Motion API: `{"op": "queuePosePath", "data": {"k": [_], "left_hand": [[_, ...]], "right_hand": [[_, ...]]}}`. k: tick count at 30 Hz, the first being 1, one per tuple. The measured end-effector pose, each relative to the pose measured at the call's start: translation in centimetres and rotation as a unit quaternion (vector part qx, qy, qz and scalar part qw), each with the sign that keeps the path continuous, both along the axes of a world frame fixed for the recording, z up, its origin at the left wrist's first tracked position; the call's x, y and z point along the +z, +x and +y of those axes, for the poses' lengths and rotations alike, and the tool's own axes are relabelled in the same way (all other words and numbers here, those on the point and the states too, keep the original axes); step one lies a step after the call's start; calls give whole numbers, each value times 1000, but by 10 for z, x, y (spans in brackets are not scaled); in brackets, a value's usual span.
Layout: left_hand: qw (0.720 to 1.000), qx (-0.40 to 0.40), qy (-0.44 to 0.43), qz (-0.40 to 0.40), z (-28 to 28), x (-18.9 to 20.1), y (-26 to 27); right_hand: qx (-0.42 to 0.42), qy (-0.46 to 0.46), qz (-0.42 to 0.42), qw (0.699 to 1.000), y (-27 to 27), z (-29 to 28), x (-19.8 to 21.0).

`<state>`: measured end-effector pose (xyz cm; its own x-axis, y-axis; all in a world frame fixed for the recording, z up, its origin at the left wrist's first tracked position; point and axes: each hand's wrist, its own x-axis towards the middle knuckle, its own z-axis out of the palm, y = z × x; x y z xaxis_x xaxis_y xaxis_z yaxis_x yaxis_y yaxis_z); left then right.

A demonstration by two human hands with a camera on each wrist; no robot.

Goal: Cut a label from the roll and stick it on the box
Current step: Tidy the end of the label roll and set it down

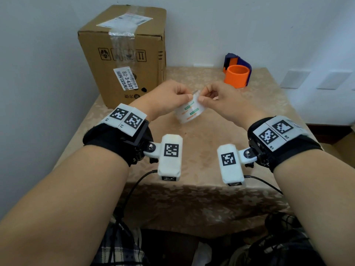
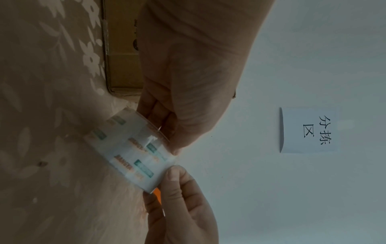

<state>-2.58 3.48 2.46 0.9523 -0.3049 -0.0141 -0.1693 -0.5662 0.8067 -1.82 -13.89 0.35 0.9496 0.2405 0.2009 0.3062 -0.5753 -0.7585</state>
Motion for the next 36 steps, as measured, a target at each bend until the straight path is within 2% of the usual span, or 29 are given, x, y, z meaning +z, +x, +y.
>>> {"op": "queuePosePath", "data": {"k": [5,8,11,15,17,24,28,32,36], "left_hand": [[1000,-6,9,3,-2,-1,-1],[1000,-14,13,9,-5,-2,-1],[999,-31,19,7,-7,-2,-3],[999,-30,-23,-10,-6,3,-4],[999,-18,-18,-36,-4,6,-4],[996,-15,57,-67,-4,6,-2],[990,-1,100,-100,-9,6,-2],[990,4,106,-93,-11,4,-3],[988,8,118,-96,-12,2,-2]], "right_hand": [[-8,8,-2,1000,0,-1,0],[-20,-29,-14,999,2,0,-1],[-34,-72,-62,995,5,3,-1],[-64,-48,-142,987,3,8,3],[-70,-41,-153,985,3,8,5],[-46,-25,-88,995,2,5,9],[-61,20,-47,997,0,5,15],[-62,92,11,994,-4,4,13],[-52,76,34,995,-5,3,13]]}}
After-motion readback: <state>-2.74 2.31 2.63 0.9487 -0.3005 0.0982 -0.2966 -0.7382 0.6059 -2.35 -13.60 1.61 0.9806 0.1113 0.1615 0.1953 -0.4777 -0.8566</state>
